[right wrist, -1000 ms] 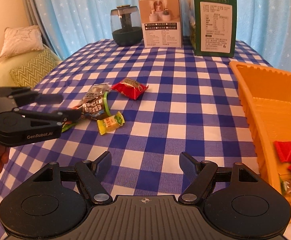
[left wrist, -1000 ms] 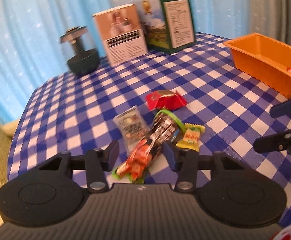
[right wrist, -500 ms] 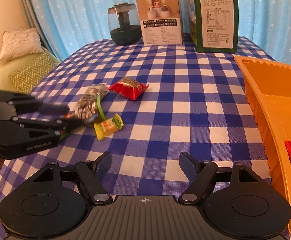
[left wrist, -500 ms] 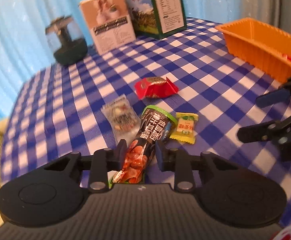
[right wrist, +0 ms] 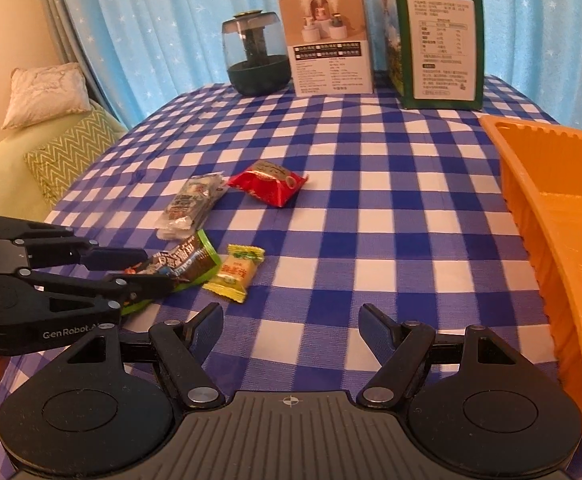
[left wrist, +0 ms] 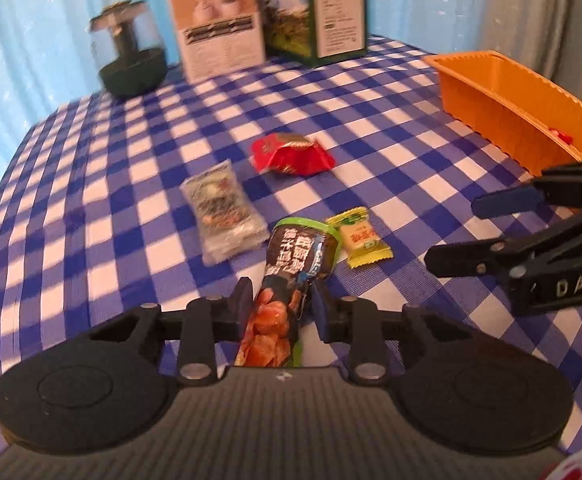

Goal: Organize snacks
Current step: 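Grasp the dark snack bar with the left tool, then grasp the yellow-green wrapped candy with the right tool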

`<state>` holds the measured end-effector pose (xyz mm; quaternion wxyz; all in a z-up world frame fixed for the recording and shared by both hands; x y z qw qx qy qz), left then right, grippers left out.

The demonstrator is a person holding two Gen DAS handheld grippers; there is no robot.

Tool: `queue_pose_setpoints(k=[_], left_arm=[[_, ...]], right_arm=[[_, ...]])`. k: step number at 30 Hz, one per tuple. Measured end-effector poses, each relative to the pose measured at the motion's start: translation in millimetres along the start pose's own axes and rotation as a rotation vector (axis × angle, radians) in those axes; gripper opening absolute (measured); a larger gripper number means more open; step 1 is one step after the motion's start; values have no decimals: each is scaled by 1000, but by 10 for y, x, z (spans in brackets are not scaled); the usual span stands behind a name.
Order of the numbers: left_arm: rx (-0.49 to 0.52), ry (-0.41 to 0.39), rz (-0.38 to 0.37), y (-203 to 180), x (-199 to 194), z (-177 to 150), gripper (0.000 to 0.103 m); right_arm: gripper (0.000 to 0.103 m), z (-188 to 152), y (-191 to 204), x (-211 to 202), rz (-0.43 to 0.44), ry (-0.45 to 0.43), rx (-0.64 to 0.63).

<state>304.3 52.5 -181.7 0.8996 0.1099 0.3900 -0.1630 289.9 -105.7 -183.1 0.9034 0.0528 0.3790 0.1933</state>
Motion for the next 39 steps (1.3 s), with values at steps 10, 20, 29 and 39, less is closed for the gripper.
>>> queue_pose_setpoints(k=[10,20,29,39], left_arm=[[-312,-12,39,107,-255,-237,25],[-307,-32,37,104,-233,-244,26],[-234,-41,83,6,-176,-224,26],[-180,-31,121,-68,-103,-245,28]], right_arm=[[56,105,255,286,40,-42,-9],[25,124,426,505,-22,-39,-155],[22,-76,300,283,-34,-35,-198],[22,-114,202,69,-30,-44,-130]])
Point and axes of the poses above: each gripper's, at about its wrist camera, not at the fingertips, and x roughly the way its jaws point, y to its left, z to its top, the point moved 4 cm from there along x, roughly the way its jaws point, and after that the axes turned 2 degrees about -y, right-handed, at the moved point
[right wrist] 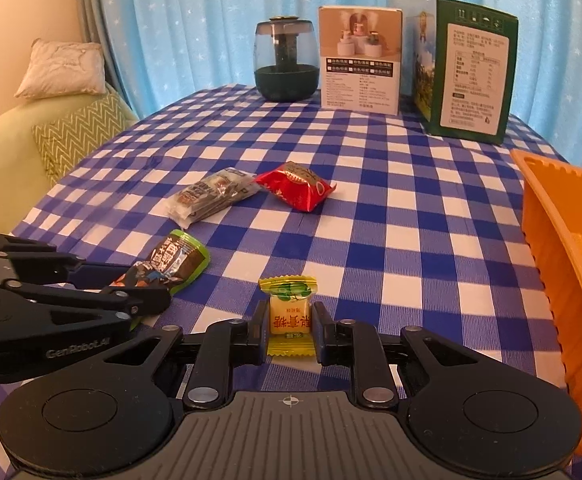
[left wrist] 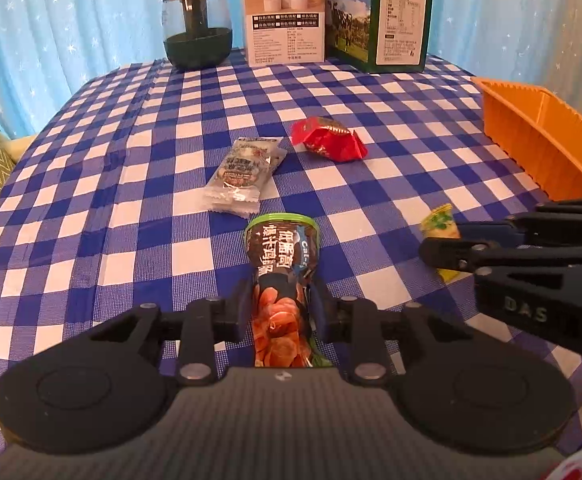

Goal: Organize snacks
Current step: 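Grasp the yellow-green wrapped candy with the right tool, then carry the snack bar and yellow candy into the orange tray and open both tools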

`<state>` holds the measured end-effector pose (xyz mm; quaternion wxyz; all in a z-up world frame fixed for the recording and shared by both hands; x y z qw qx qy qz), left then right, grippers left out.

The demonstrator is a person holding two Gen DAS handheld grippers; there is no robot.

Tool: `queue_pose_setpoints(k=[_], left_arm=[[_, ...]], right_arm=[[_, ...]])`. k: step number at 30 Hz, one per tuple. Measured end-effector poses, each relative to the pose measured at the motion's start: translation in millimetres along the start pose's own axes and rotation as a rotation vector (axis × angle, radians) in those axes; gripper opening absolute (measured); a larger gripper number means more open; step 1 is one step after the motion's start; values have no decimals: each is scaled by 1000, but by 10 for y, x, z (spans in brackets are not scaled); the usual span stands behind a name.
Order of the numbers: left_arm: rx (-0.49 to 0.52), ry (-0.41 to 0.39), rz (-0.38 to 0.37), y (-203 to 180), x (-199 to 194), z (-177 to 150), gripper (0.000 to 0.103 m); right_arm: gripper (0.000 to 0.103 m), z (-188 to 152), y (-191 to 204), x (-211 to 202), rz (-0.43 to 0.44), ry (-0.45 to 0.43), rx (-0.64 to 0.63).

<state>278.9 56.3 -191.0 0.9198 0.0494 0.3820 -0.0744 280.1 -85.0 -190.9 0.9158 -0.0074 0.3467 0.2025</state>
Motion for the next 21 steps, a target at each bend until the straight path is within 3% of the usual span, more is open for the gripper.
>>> queue_pose_setpoints(k=[9,21], left_arm=[[-19,-26,7,-86,-153,10,26],[-68,-69,-28,-564,-723,85,26]], right_arm=[[22,-47,-74,-315,-19,-16,40],[22,-44,-311,-1061,-80,-59,110]])
Point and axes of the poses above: each gripper's, at about its wrist camera, not at the fingertips, and x roughly the way its jaws point, y to its left, z to its top, the point moved 4 cm from there along x, roughly the way its jaws point, and after that the axes turned 2 degrees about -y, right-handed, at the moved point
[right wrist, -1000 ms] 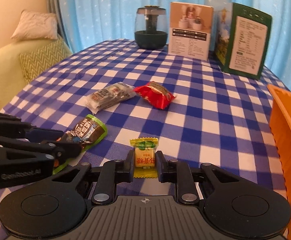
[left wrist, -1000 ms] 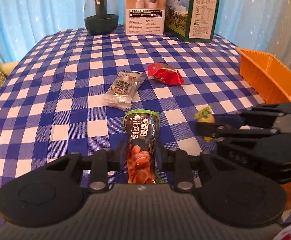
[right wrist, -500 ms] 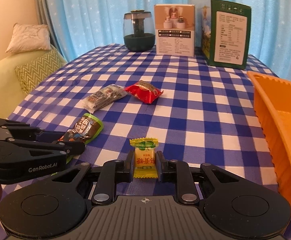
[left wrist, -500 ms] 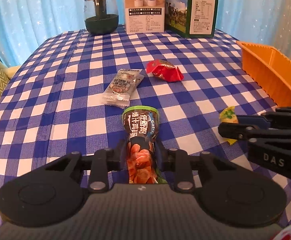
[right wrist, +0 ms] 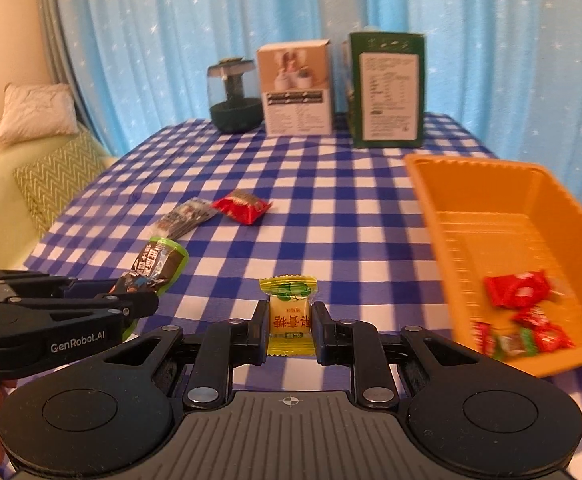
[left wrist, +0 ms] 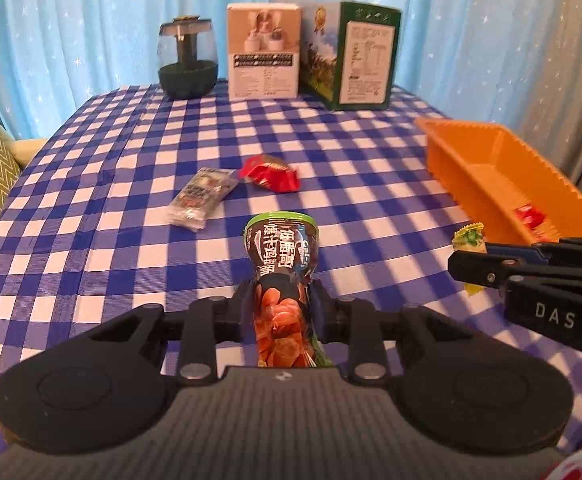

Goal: Organize snacks
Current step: 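Carry the snack bar and yellow candy into the orange tray and open both tools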

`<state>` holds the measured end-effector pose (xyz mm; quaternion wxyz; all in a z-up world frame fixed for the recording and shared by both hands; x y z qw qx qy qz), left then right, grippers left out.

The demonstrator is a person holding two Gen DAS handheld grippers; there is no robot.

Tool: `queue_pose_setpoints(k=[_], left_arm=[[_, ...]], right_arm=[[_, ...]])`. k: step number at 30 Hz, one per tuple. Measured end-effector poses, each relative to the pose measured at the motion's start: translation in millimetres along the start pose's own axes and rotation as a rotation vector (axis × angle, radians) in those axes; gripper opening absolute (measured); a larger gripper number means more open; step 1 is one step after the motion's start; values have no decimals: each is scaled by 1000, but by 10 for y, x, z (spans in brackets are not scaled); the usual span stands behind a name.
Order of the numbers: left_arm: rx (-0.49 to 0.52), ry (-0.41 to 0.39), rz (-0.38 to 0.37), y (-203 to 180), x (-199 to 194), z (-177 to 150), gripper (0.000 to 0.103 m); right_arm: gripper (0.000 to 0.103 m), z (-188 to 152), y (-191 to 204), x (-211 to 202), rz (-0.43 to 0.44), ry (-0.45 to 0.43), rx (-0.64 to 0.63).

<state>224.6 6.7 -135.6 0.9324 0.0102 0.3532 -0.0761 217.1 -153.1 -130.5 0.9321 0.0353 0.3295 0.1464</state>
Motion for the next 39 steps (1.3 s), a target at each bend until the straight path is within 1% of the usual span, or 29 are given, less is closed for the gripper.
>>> queue_pose_setpoints(k=[6,12,17,29,39], left_arm=[[-3,-31,-20,-291,-331,87,26],[30,-49,-45,-595,-586,121,26],[55,-59,-72,-840,-726,148,26],[100,-66,-150,-1371,-782,239,26],[121,-69,-205,-1697,-670,362,26]], right_arm=[[22,38,-124,-380,-26,-32,30],[22,85,-294,-726,-52,-66,64],[22,78,-472,-947,-77,-80,93],[22,12,-979,-1325,-142,-99,179],[22,64,-1270,-1409,-183,-103,198]])
Point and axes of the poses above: each gripper's, at about its wrist camera, not at the fingertips, and x roughly the way its jaws point, y to its left, z to its top, the point moved 4 cm from there along x, roughly the way its jaws point, and after that the axes turned 2 degrees about -y, right-handed, at the moved point
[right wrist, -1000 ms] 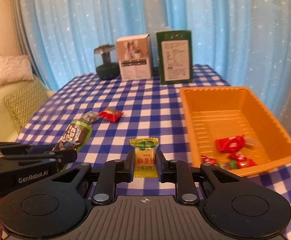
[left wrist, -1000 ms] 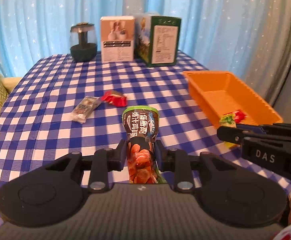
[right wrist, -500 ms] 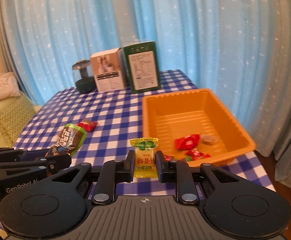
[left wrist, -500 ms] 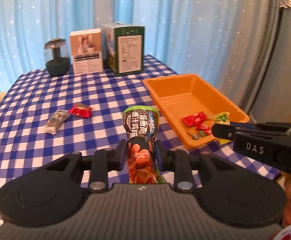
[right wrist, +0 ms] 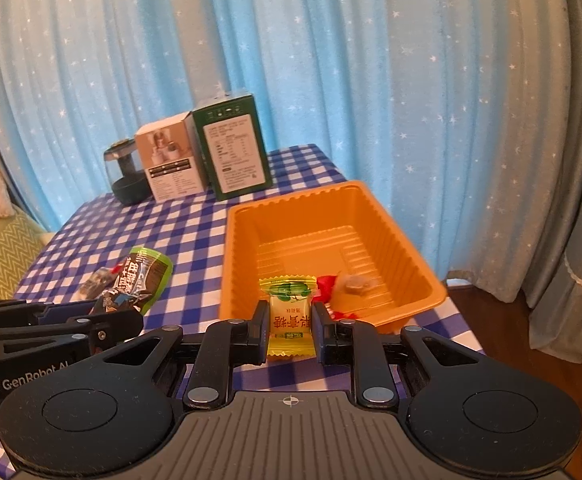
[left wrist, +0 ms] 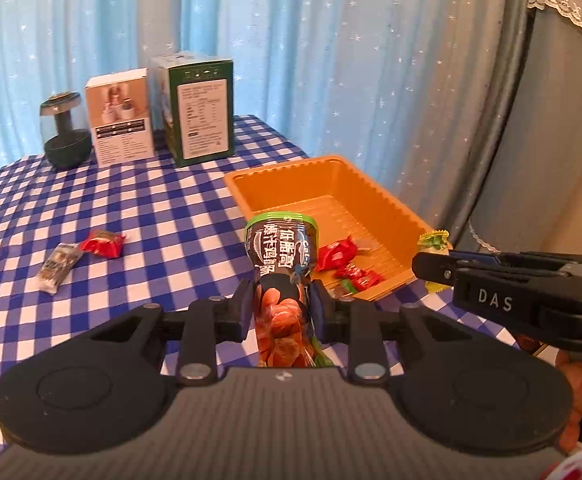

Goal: Organize snacks
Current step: 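Carry the snack bar and yellow candy into the orange tray and open both tools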

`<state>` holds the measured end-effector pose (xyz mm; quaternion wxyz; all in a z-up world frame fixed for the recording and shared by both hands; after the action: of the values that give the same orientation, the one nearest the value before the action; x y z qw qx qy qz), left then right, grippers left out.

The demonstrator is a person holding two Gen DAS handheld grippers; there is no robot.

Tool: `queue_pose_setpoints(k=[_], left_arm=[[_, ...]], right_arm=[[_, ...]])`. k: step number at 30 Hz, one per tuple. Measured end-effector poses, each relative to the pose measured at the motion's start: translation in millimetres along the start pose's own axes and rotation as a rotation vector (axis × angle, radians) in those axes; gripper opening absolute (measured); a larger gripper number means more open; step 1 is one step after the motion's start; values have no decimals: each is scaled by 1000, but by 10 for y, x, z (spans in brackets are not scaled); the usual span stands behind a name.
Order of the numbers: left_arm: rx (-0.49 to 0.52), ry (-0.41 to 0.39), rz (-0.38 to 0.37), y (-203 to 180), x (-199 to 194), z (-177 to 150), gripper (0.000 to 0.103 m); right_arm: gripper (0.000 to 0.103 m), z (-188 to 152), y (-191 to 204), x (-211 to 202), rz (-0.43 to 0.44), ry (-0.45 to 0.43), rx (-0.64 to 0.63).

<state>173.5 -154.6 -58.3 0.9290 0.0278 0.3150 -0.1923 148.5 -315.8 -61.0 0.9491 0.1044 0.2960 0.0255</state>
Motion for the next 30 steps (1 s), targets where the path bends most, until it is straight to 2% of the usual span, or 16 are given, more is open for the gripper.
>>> queue_pose_setpoints(k=[19,30], left_arm=[[11,22,-65,-208,603,251,26],[-43,62,-89,-167,1061,309,26]], right_arm=[[22,248,-473,422,-33,29,-3],[22,324,-589,698,-42,49,-9]])
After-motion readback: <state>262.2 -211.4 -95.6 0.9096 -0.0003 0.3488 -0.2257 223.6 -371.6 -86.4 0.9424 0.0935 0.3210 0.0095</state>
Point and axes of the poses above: each gripper's, at about its wrist camera, not at the fingertips, and x roughly the way its jaws point, y to its left, z to its top, the point moved 4 cm from there along x, roughly the way its jaws point, and after that the axes turned 2 degrees about -y, right-handed, at the moved point
